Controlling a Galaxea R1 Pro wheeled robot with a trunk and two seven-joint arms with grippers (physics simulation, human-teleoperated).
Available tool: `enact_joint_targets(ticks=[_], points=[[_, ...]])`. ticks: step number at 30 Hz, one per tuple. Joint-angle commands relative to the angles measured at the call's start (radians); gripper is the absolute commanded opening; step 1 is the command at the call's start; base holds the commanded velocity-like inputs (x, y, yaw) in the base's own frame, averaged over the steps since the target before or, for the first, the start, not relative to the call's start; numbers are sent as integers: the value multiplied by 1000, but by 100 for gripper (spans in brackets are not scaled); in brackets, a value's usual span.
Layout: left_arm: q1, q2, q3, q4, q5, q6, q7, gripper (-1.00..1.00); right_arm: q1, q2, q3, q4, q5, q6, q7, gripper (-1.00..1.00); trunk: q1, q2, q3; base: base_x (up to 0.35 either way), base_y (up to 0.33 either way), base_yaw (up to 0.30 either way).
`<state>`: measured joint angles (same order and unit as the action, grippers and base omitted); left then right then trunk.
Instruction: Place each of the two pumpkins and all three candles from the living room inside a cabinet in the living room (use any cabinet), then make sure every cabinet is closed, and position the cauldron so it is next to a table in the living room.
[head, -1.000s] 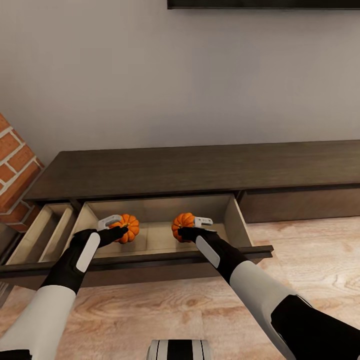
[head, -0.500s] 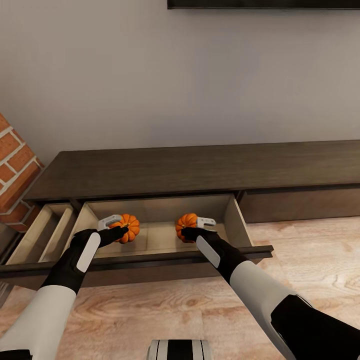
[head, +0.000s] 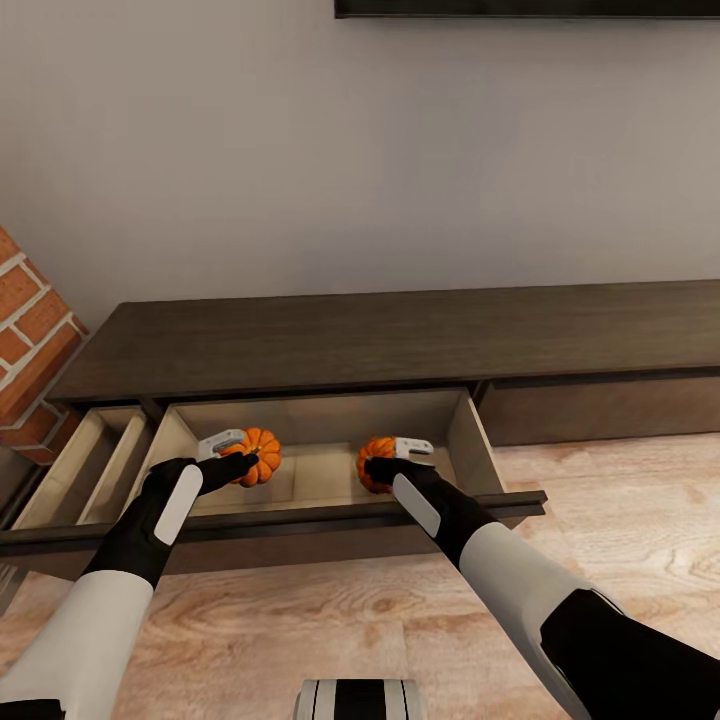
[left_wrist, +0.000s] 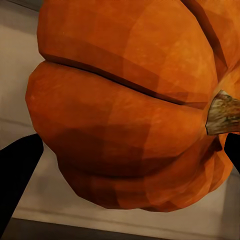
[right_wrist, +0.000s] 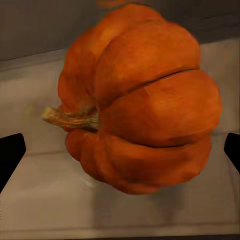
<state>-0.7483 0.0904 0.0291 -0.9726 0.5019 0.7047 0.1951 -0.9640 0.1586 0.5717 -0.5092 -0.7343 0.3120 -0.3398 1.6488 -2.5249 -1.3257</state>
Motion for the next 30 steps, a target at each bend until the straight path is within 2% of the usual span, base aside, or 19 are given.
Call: enact_joint_targets(ticks=[1, 4, 5, 21, 26, 30], points=[[0, 0, 0, -1, 10, 4, 9, -100, -1, -1, 7, -2, -8, 2, -8, 100, 0, 0, -1, 0, 0, 0], [0, 0, -1, -1, 9, 4, 9, -100, -1, -1, 7, -2, -8, 2, -7, 100, 0, 0, -1, 0, 0, 0], [0, 1, 0, -1, 9, 4, 9, 100, -1, -1, 7, -2, -8, 2, -7, 100, 0, 0, -1, 0, 0, 0], [0, 1, 8, 8, 25, 6, 9, 100, -1, -1, 7, -2, -7, 1, -7, 100, 0, 0, -1, 0, 0, 0], [0, 0, 9, 2, 24, 6, 9, 100, -1, -1, 7, -2, -7, 1, -7, 100, -1, 0, 3, 0, 0, 0], [0, 0, 10, -2, 25, 7, 8, 100, -1, -2, 7, -2, -7, 1, -7, 100, -2, 1, 19, 0, 0, 0]])
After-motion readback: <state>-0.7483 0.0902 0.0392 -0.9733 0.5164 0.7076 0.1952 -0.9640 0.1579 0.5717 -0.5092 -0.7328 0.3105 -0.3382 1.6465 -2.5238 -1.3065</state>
